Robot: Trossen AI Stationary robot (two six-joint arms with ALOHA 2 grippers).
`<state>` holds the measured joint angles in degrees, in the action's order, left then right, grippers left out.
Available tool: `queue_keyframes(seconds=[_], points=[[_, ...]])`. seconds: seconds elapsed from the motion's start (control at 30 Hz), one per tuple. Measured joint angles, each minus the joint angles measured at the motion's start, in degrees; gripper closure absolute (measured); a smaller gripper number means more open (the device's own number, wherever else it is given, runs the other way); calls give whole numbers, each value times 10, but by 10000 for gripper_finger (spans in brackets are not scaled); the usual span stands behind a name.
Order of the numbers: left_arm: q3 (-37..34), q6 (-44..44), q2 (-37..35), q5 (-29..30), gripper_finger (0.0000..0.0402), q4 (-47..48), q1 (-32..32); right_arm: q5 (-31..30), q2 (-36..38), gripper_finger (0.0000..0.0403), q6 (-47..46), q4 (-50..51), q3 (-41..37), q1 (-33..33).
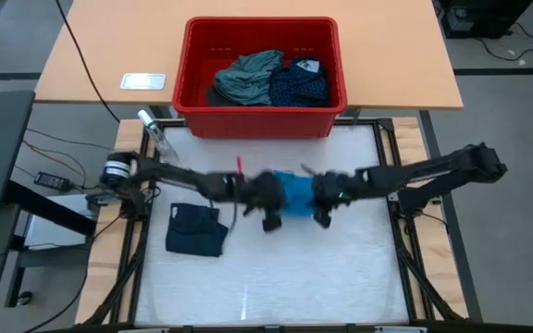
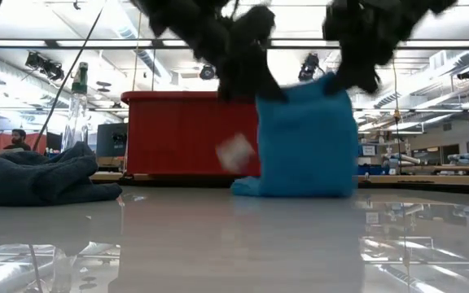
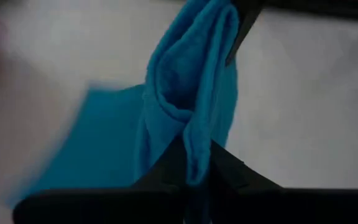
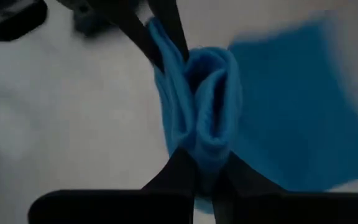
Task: Fold laundry
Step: Fold the light blue shorts
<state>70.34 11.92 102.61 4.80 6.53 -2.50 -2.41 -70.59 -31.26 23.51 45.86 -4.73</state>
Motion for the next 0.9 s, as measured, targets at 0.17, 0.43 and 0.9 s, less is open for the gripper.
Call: queue_keyframes(seconds=[0.17,0.43,0.9], points=[[-4,130,41,-57,363,3,-18,89,-74,377,-157,-205,-103,-47],[37,73,40,-55,363,23,16,64,-67,377,-197,-224,-122,-26],[70,35,105,-45,363,-14,174,-52,-4,315,-153,-107,-123,149]])
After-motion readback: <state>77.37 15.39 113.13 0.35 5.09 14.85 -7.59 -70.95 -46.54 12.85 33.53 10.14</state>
